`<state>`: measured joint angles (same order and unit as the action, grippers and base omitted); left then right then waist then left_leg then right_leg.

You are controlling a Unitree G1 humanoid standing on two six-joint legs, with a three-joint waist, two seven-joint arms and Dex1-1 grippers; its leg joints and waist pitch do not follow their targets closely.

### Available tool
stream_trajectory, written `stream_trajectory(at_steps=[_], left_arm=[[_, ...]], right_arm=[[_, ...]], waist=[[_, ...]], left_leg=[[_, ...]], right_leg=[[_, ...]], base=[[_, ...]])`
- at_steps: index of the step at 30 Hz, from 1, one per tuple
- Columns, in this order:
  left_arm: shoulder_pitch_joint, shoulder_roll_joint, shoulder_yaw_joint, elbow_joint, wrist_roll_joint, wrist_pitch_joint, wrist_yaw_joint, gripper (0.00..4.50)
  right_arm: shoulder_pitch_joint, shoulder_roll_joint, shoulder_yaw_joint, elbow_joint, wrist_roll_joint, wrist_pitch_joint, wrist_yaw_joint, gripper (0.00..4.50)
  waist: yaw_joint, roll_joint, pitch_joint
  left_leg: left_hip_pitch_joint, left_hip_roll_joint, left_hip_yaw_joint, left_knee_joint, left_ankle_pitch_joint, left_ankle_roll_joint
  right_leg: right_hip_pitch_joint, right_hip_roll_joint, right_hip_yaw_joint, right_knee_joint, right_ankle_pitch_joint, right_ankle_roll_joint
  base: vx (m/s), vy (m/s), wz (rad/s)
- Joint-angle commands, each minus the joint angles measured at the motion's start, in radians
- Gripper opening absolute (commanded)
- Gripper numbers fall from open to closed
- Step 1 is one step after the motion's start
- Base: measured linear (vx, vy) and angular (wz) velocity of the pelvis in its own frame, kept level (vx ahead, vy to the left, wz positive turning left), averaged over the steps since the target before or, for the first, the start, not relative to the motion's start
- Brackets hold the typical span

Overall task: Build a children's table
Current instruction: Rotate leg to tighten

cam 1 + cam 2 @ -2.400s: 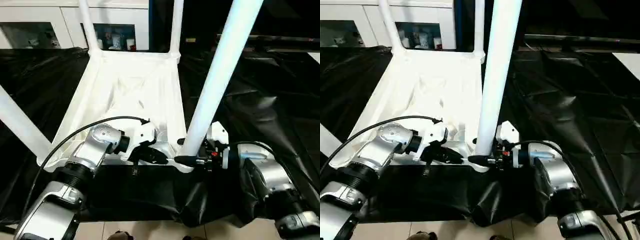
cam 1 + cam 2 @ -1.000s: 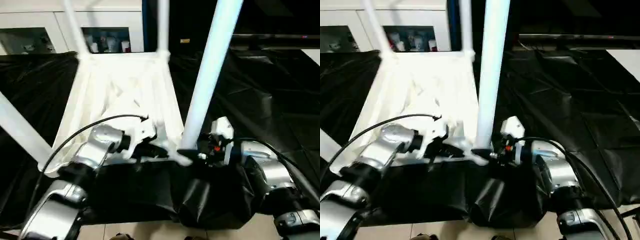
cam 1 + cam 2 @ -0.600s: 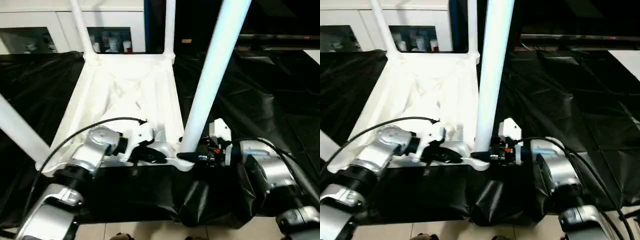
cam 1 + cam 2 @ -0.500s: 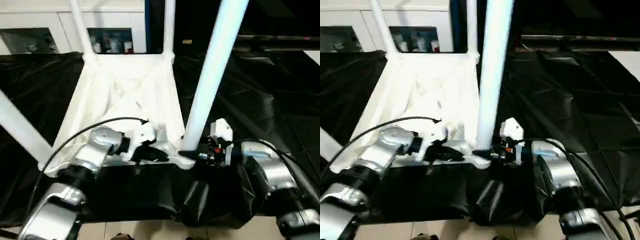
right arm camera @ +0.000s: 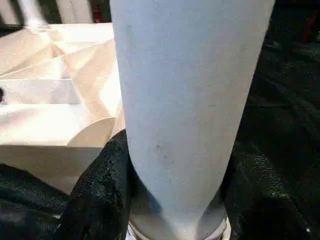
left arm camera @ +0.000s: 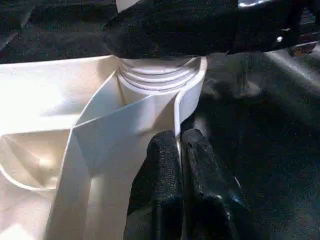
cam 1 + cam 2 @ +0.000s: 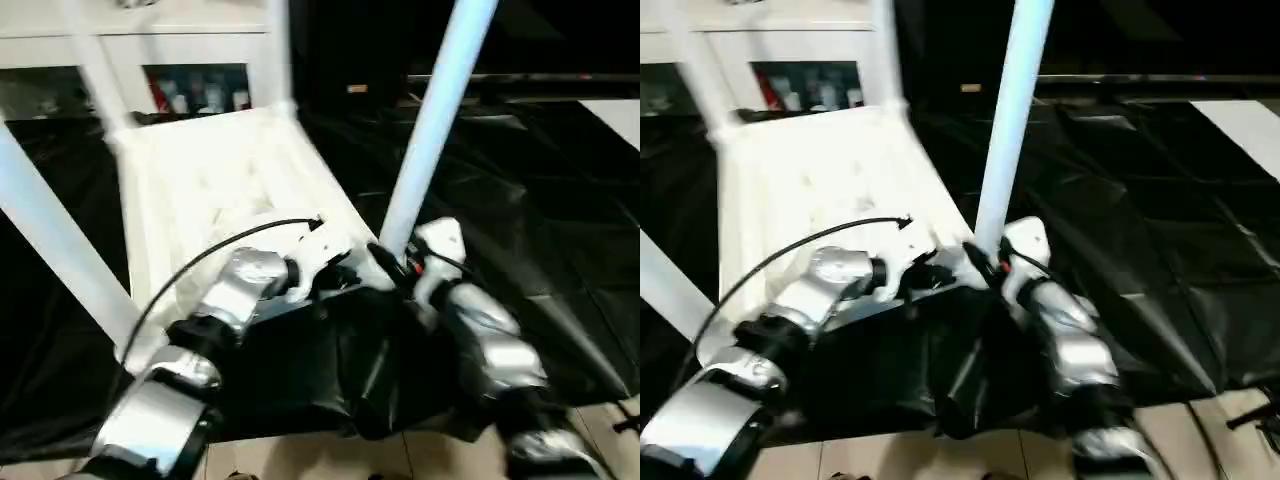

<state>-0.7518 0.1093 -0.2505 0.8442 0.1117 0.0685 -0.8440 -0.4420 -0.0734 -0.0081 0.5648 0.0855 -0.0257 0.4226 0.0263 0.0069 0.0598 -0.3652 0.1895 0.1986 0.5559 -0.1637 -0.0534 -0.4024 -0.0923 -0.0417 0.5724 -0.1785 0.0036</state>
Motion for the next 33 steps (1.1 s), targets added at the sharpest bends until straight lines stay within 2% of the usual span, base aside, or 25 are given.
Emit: stream_trajectory(at_steps=[1,2,3,6,7,8,9,10,11,12,14,15,16,18,19,20,22,24,25,26,29,30,31,33], left_arm=[[0.0,-0.036,-0.011,0.006,-0.018,-0.015,0.002,0.0],[0.001,-0.032,-0.011,0.004,-0.018,-0.018,-0.005,0.0],[0.005,-0.02,-0.013,-0.002,-0.018,-0.024,-0.027,0.0],[0.015,0.01,-0.02,-0.015,-0.021,-0.042,-0.087,0.0],[0.022,0.03,-0.023,-0.023,-0.022,-0.054,-0.123,0.0],[0.023,0.032,-0.023,-0.024,-0.023,-0.054,-0.125,0.0],[0.029,0.049,-0.023,-0.033,-0.028,-0.058,-0.151,0.0],[0.032,0.055,-0.022,-0.037,-0.03,-0.059,-0.16,0.0],[0.051,0.083,-0.023,-0.07,-0.05,-0.056,-0.224,0.0],[0.06,0.095,-0.027,-0.086,-0.057,-0.062,-0.259,0.0],[0.072,0.112,-0.034,-0.107,-0.067,-0.072,-0.306,0.0],[0.084,0.13,-0.039,-0.128,-0.078,-0.065,-0.352,0.0],[0.096,0.158,-0.045,-0.153,-0.091,-0.049,-0.412,0.0],[0.104,0.18,-0.049,-0.169,-0.097,-0.045,-0.451,0.0],[0.107,0.187,-0.05,-0.174,-0.101,-0.043,-0.465,0.0],[0.111,0.195,-0.05,-0.184,-0.109,-0.038,-0.484,0.0],[0.115,0.202,-0.049,-0.193,-0.115,-0.034,-0.496,0.0],[0.123,0.212,-0.047,-0.205,-0.117,-0.031,-0.504,0.0],[0.125,0.214,-0.046,-0.209,-0.117,-0.03,-0.505,0.0],[0.128,0.216,-0.044,-0.213,-0.117,-0.028,-0.505,0.0],[0.133,0.22,-0.043,-0.224,-0.119,-0.021,-0.505,0.0],[0.136,0.222,-0.042,-0.23,-0.121,-0.017,-0.5,0.0],[0.137,0.223,-0.042,-0.231,-0.121,-0.017,-0.497,0.0],[0.137,0.221,-0.038,-0.233,-0.118,-0.015,-0.489,0.0]], right_arm=[[0.024,0.056,0.09,0.049,0.017,0.018,0.125,1.99],[0.023,0.054,0.089,0.046,0.021,0.016,0.134,2.54],[0.021,0.044,0.088,0.038,0.034,0.011,0.168,2.68],[0.021,0.004,0.106,0.014,0.055,0.014,0.28,2.77],[0.026,-0.035,0.128,-0.008,0.062,0.021,0.361,2.9],[0.026,-0.038,0.129,-0.01,0.062,0.022,0.366,3.05],[0.032,-0.074,0.148,-0.029,0.064,0.02,0.435,3.05],[0.034,-0.087,0.154,-0.036,0.065,0.017,0.459,3.05],[0.048,-0.15,0.179,-0.073,0.08,0.021,0.582,3.05],[0.053,-0.171,0.186,-0.085,0.086,0.021,0.622,3.05],[0.059,-0.197,0.193,-0.099,0.094,0.022,0.669,3.05],[0.061,-0.22,0.196,-0.108,0.105,0.034,0.713,3.05],[0.059,-0.254,0.197,-0.11,0.114,0.044,0.78,3.05],[0.053,-0.279,0.197,-0.104,0.116,0.045,0.824,3.05],[0.05,-0.287,0.195,-0.098,0.115,0.044,0.836,3.05],[0.045,-0.294,0.193,-0.091,0.117,0.043,0.847,3.05],[0.039,-0.299,0.19,-0.082,0.12,0.042,0.857,3.05],[0.033,-0.302,0.189,-0.073,0.124,0.041,0.866,2.92],[0.033,-0.302,0.189,-0.073,0.125,0.042,0.868,2.92],[0.033,-0.3,0.189,-0.074,0.128,0.044,0.869,2.83],[0.035,-0.297,0.188,-0.078,0.137,0.054,0.876,2.65],[0.041,-0.295,0.193,-0.084,0.142,0.058,0.886,2.43],[0.044,-0.293,0.195,-0.086,0.144,0.059,0.891,2.36],[0.049,-0.287,0.194,-0.085,0.144,0.056,0.899,2.33]], waist=[[0.0,-0.008,-0.037],[0.001,-0.006,-0.039],[0.001,-0.006,-0.038],[0.003,-0.005,-0.043],[0.004,-0.003,-0.042],[0.006,-0.004,-0.043],[0.006,-0.003,-0.043],[0.007,-0.004,-0.046],[0.009,-0.002,-0.047],[0.011,-0.006,-0.05],[0.014,-0.003,-0.05],[0.015,-0.015,-0.051],[0.021,-0.008,-0.052],[0.024,-0.009,-0.05],[0.026,-0.006,-0.049],[0.03,-0.012,-0.046],[0.033,-0.01,-0.045],[0.038,-0.012,-0.044],[0.037,-0.012,-0.044],[0.037,-0.016,-0.045],[0.038,-0.016,-0.047],[0.038,-0.021,-0.046],[0.039,-0.017,-0.046],[0.039,-0.017,-0.046]], left_leg=[[0.012,0.033,-0.027,-0.079,-0.448,0.012],[0.011,0.034,-0.027,-0.078,-0.438,0.018],[0.009,0.034,-0.026,-0.079,-0.433,0.022],[0.004,0.036,-0.023,-0.076,-0.401,0.039],[0.006,0.037,-0.02,-0.075,-0.385,0.045],[0.007,0.037,-0.017,-0.072,-0.374,0.051],[0.007,0.037,-0.017,-0.072,-0.367,0.053],[0.005,0.038,-0.016,-0.069,-0.341,0.06],[0.006,0.039,-0.014,-0.068,-0.328,0.063],[0.001,0.039,-0.013,-0.063,-0.279,0.087],[0.0,0.04,-0.01,-0.059,-0.232,0.107],[-0.001,0.04,-0.009,-0.058,-0.226,0.112],[-0.001,0.042,-0.009,-0.057,-0.214,0.116],[0.003,0.046,-0.008,-0.058,-0.221,0.118],[0.004,0.047,-0.007,-0.059,-0.23,0.113],[0.004,0.047,-0.007,-0.061,-0.241,0.105],[0.007,0.048,-0.008,-0.063,-0.26,0.089],[0.008,0.048,-0.008,-0.065,-0.271,0.075],[0.008,0.048,-0.008,-0.066,-0.268,0.073],[0.007,0.048,-0.009,-0.065,-0.257,0.071],[0.006,0.046,-0.008,-0.062,-0.229,0.077],[0.006,0.046,-0.007,-0.061,-0.224,0.081],[0.005,0.046,-0.007,-0.06,-0.214,0.087],[0.004,0.045,-0.006,-0.059,-0.208,0.092]], right_leg=[[0.015,-0.047,0.028,-0.099,-0.497,-0.121],[0.017,-0.047,0.029,-0.097,-0.476,-0.129],[0.019,-0.047,0.029,-0.096,-0.467,-0.133],[0.027,-0.046,0.03,-0.087,-0.381,-0.164],[0.025,-0.045,0.031,-0.085,-0.346,-0.179],[0.026,-0.044,0.032,-0.081,-0.317,-0.193],[0.027,-0.044,0.033,-0.08,-0.304,-0.199],[0.034,-0.045,0.031,-0.075,-0.271,-0.211],[0.033,-0.046,0.032,-0.073,-0.25,-0.218],[0.042,-0.045,0.031,-0.064,-0.185,-0.239],[0.042,-0.043,0.028,-0.057,-0.121,-0.26],[0.044,-0.043,0.026,-0.056,-0.12,-0.264],[0.045,-0.044,0.025,-0.051,-0.118,-0.272],[0.043,-0.044,0.024,-0.051,-0.135,-0.28],[0.04,-0.044,0.025,-0.053,-0.155,-0.278],[0.039,-0.044,0.025,-0.055,-0.181,-0.274],[0.036,-0.046,0.027,-0.057,-0.214,-0.268],[0.035,-0.049,0.029,-0.059,-0.243,-0.257],[0.035,-0.048,0.029,-0.059,-0.242,-0.254],[0.037,-0.048,0.029,-0.056,-0.234,-0.252],[0.038,-0.047,0.029,-0.052,-0.19,-0.259],[0.038,-0.046,0.028,-0.052,-0.183,-0.26],[0.038,-0.047,0.028,-0.05,-0.17,-0.263],[0.038,-0.047,0.028,-0.049,-0.161,-0.265]], base=[[0.0,0.0,0.0],[0.0,0.0,0.0],[0.0,0.0,0.0],[0.0,0.0,0.0],[0.0,0.0,0.0],[0.0,0.0,0.0],[0.0,0.0,0.0],[0.0,0.0,0.0],[0.0,0.0,0.0],[0.0,0.0,0.0],[0.0,0.0,0.0],[0.0,0.0,0.0],[0.0,0.0,0.0],[0.0,0.0,0.0],[0.0,0.0,0.0],[0.0,0.0,0.0],[0.0,0.0,0.0],[0.0,0.0,0.0],[0.0,0.0,0.0],[0.0,0.0,0.0],[0.0,0.0,0.0],[0.0,0.0,0.0],[0.0,0.0,0.0],[0.0,0.0,0.0]])
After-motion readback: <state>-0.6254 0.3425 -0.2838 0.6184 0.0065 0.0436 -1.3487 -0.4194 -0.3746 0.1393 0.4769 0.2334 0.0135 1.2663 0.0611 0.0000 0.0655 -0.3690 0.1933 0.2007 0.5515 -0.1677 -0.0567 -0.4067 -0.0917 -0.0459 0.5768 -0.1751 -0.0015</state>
